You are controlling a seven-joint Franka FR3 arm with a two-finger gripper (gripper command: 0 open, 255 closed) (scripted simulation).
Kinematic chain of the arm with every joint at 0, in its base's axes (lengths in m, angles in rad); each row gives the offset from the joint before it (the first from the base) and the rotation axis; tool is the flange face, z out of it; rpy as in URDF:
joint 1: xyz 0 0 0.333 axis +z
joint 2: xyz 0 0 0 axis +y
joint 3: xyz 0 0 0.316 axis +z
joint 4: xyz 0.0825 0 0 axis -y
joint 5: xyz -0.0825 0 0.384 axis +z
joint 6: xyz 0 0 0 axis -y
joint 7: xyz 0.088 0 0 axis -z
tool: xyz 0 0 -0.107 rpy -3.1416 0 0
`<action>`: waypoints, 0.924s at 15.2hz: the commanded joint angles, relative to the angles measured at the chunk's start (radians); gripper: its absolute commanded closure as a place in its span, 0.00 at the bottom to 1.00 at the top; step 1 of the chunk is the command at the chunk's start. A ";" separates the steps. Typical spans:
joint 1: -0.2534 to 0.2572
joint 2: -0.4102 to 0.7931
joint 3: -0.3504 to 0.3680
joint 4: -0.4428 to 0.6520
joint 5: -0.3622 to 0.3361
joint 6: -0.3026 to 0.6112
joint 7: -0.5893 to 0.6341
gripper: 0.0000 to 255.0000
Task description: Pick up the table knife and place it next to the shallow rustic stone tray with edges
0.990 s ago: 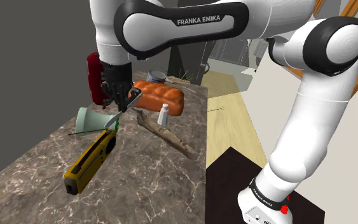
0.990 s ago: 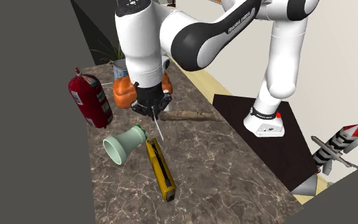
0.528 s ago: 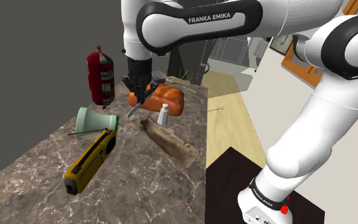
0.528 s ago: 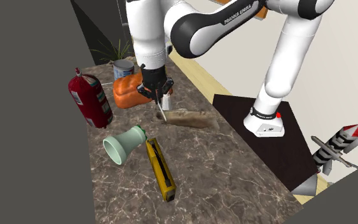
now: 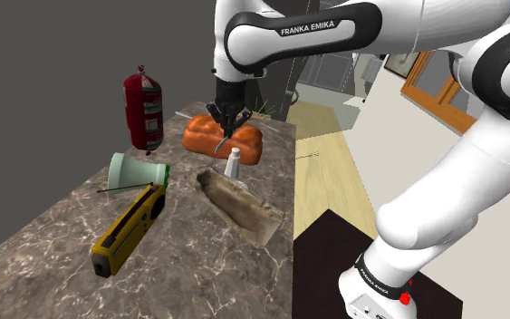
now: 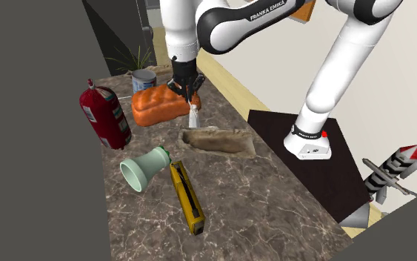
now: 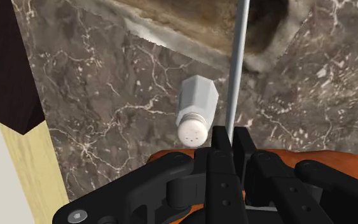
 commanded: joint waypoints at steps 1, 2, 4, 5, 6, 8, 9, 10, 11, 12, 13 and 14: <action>-0.023 -0.030 -0.033 -0.025 0.019 0.008 -0.065 1.00; -0.033 -0.038 -0.049 -0.034 0.022 0.012 -0.092 1.00; -0.054 -0.050 -0.080 -0.048 0.027 0.019 -0.145 1.00; -0.064 -0.054 -0.094 -0.053 0.028 0.023 -0.171 1.00; -0.074 -0.056 -0.109 -0.057 0.028 0.026 -0.196 1.00; -0.095 -0.057 -0.138 -0.062 0.026 0.032 -0.244 1.00; -0.105 -0.056 -0.152 -0.063 0.024 0.035 -0.267 1.00; -0.115 -0.054 -0.165 -0.063 0.021 0.038 -0.290 1.00; -0.126 -0.051 -0.178 -0.061 0.018 0.041 -0.312 1.00; -0.137 -0.046 -0.191 -0.058 0.014 0.043 -0.334 1.00; -0.147 -0.041 -0.204 -0.054 0.010 0.045 -0.355 1.00; -0.158 -0.034 -0.216 -0.049 0.005 0.047 -0.376 1.00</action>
